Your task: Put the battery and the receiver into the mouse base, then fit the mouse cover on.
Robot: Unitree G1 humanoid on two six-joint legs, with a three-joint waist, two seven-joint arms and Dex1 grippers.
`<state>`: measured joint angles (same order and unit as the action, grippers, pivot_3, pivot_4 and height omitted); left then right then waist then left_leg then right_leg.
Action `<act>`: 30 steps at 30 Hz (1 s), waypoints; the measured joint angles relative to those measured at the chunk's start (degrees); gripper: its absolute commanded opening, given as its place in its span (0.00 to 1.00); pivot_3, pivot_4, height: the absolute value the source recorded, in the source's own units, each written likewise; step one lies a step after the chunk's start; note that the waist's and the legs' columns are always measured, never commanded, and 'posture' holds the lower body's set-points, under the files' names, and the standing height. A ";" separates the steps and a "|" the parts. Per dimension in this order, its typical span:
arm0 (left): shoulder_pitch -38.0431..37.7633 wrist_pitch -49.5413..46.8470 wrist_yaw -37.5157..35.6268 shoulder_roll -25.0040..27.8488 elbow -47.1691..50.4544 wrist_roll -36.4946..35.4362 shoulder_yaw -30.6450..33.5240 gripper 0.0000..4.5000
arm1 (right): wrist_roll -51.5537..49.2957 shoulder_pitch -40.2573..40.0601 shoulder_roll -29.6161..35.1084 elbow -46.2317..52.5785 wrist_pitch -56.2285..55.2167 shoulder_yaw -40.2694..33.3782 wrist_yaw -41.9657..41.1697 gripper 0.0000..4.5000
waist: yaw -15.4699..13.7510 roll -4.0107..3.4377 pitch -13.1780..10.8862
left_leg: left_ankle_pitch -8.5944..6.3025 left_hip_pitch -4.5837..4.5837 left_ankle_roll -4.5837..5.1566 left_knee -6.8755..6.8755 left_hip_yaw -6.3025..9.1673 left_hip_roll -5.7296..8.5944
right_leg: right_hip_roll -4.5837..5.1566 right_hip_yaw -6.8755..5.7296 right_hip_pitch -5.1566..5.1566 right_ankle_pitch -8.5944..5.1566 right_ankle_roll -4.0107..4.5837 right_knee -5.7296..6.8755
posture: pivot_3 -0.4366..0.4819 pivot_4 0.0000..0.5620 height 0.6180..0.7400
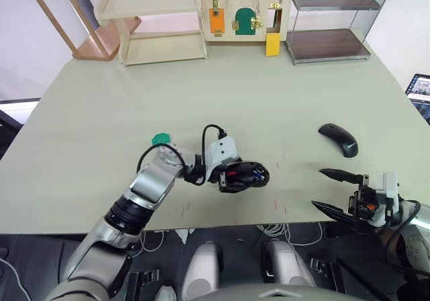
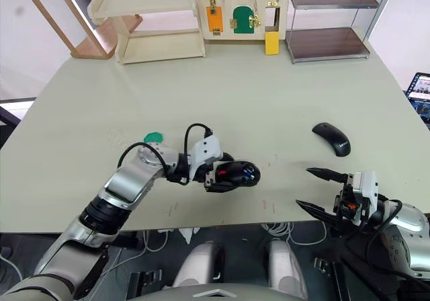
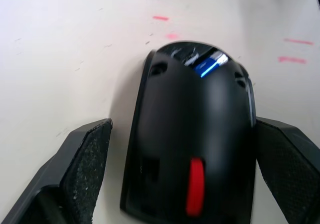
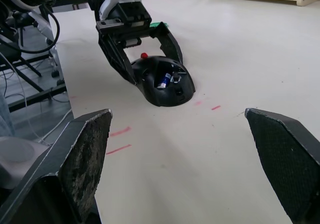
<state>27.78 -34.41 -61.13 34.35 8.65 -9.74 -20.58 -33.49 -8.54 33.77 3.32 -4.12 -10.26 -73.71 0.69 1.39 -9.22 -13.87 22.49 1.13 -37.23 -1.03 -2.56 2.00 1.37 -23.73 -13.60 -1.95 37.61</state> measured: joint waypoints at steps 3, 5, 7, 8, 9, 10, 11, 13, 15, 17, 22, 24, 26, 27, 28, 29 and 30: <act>-1.11 0.07 -0.17 1.30 2.14 -1.16 1.69 0.99 | -0.11 0.02 0.01 -0.11 -0.04 -0.26 -0.14 1.00 | -0.01 -0.01 -0.05 | 0.00 0.03 0.00 0.00 0.01 0.00 | 0.01 -0.01 -0.01 0.00 0.00 -0.02 | 0.48 0.27 1.00; -2.73 -0.55 -0.63 3.01 6.05 -4.11 5.44 0.99 | -0.26 0.21 0.03 -0.53 -0.04 -1.01 -0.15 1.00 | -0.03 -0.01 -0.25 | 0.00 0.05 0.00 -0.01 0.03 0.00 | 0.02 -0.04 -0.02 0.00 0.00 -0.02 | 0.48 0.27 1.00; -3.98 -0.62 -1.60 4.63 8.50 -6.33 7.94 0.99 | -0.36 0.69 0.04 -0.92 0.08 -1.28 -0.11 1.00 | -0.03 -0.02 -0.31 | 0.00 0.05 0.00 -0.02 0.04 0.00 | 0.02 -0.06 -0.02 0.00 0.00 -0.01 | 0.48 0.27 1.00; -5.62 -0.08 -2.68 6.11 9.89 -7.81 9.62 0.99 | -0.55 0.81 0.06 -0.91 0.14 -1.63 0.01 1.00 | 0.16 -0.05 -0.35 | 0.00 0.03 0.00 0.00 0.03 -0.01 | 0.02 -0.04 -0.02 0.00 0.00 -0.01 | 0.48 0.27 1.00; -7.31 0.49 -3.63 7.09 10.64 -9.17 11.45 0.99 | -0.60 0.86 0.05 -1.00 0.22 -1.99 0.39 1.00 | 0.24 -0.08 -0.38 | 0.00 0.02 0.00 0.00 0.02 -0.02 | 0.02 -0.03 -0.02 0.00 0.00 -0.01 | 0.48 0.27 1.00; -8.38 0.82 -4.10 7.60 10.83 -10.15 12.72 0.99 | -0.62 0.93 0.06 -1.17 0.26 -2.18 0.69 1.00 | 0.20 -0.09 -0.40 | 0.00 0.03 0.00 0.00 0.03 -0.02 | 0.02 -0.05 -0.02 0.00 0.01 0.00 | 0.48 0.27 1.00; -9.96 1.65 -4.58 7.84 10.85 -11.50 14.89 0.99 | -0.60 1.24 0.05 -1.42 0.35 -2.28 1.48 1.00 | 0.10 -0.10 -0.43 | 0.00 0.03 0.00 0.00 0.04 -0.02 | 0.02 -0.06 -0.02 0.00 0.01 0.00 | 0.48 0.27 1.00; -11.19 2.91 -4.95 7.88 10.79 -12.59 16.60 0.99 | -0.59 1.68 0.05 -1.86 0.54 -2.66 2.37 1.00 | -0.12 -0.09 -0.54 | 0.00 0.04 -0.01 -0.04 0.05 -0.01 | 0.03 -0.09 -0.01 0.00 0.00 0.01 | 0.48 0.27 1.00; -12.91 5.41 -5.47 7.80 10.40 -13.71 18.51 0.99 | -0.53 2.82 0.01 -2.41 0.78 -3.29 3.71 1.00 | -0.21 -0.10 -0.57 | 0.01 0.06 -0.01 -0.10 0.03 -0.01 | 0.06 -0.09 -0.01 0.01 -0.01 0.01 | 0.48 0.27 1.00; -14.97 8.65 -6.50 6.71 9.32 -15.76 21.13 0.99 | -0.42 3.69 0.01 -3.49 0.77 -4.84 5.91 1.00 | -0.20 -0.08 -0.58 | 0.01 0.07 -0.01 -0.11 0.01 0.00 | 0.08 -0.08 -0.01 0.01 -0.02 -0.01 | 0.48 0.27 1.00; -18.28 14.31 -9.33 6.59 8.27 -18.81 25.09 0.99 | 1.55 3.87 0.01 -4.23 0.88 -8.28 12.68 1.00 | -0.18 -0.08 -0.59 | 0.01 0.12 -0.01 -0.09 0.02 0.00 | 0.07 -0.08 -0.05 0.02 0.00 -0.01 | 0.48 0.27 1.00; -20.44 15.92 -11.32 7.56 8.18 -20.23 27.06 0.99 | 2.82 4.04 0.06 -4.78 1.52 -10.23 16.96 1.00 | 0.01 -0.09 -0.60 | 0.01 0.12 -0.01 -0.09 0.01 0.00 | 0.07 -0.07 -0.05 0.02 0.00 0.00 | 0.48 0.27 1.00; -21.46 16.89 -12.37 8.29 7.89 -20.73 27.68 0.99 | 3.87 4.42 0.53 -6.18 2.62 -11.16 19.91 1.00 | -0.01 -0.09 -0.60 | 0.01 0.12 -0.01 -0.10 -0.01 0.00 | 0.08 -0.06 -0.05 0.02 -0.01 0.00 | 0.48 0.27 1.00; -21.54 17.68 -12.72 8.30 7.49 -20.90 27.94 0.99 | 4.33 4.95 1.00 -7.02 4.05 -11.18 21.62 1.00 | -0.01 -0.09 -0.60 | 0.01 0.12 -0.01 -0.12 -0.01 0.00 | 0.08 -0.06 -0.05 0.02 -0.01 0.01 | 0.48 0.27 1.00; -21.50 18.81 -13.16 8.30 6.91 -20.97 28.12 0.99 | 5.29 5.72 1.54 -7.99 5.62 -11.12 23.48 1.00 | -0.02 -0.09 -0.60 | 0.01 0.09 -0.01 -0.15 -0.02 0.00 | 0.08 -0.05 -0.04 0.03 -0.02 0.03 | 0.48 0.27 1.00; -21.42 19.80 -13.62 8.29 6.02 -20.96 28.37 0.99 | 6.26 6.57 1.95 -9.02 6.74 -11.03 24.85 1.00 | -0.02 -0.09 -0.60 | 0.01 0.09 -0.01 -0.16 -0.02 0.00 | 0.07 -0.05 -0.04 0.03 -0.02 0.05 | 0.48 0.27 1.00; -21.40 19.92 -13.63 8.29 5.93 -20.96 28.39 0.99 | 6.40 6.65 2.02 -9.12 6.91 -11.02 25.02 1.00 | -0.02 -0.09 -0.60 | 0.01 0.08 -0.01 -0.16 -0.02 0.00 | 0.07 -0.05 -0.04 0.03 -0.02 0.06 | 0.48 0.27 1.00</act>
<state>6.37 -14.48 -74.76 42.64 14.57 -30.69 7.82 -27.09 -1.89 35.78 -5.80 2.78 -21.28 -48.69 0.67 1.30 -9.82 -13.86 22.57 1.12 -37.39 -1.05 -2.56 2.07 1.32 -23.77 -13.57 -1.97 37.67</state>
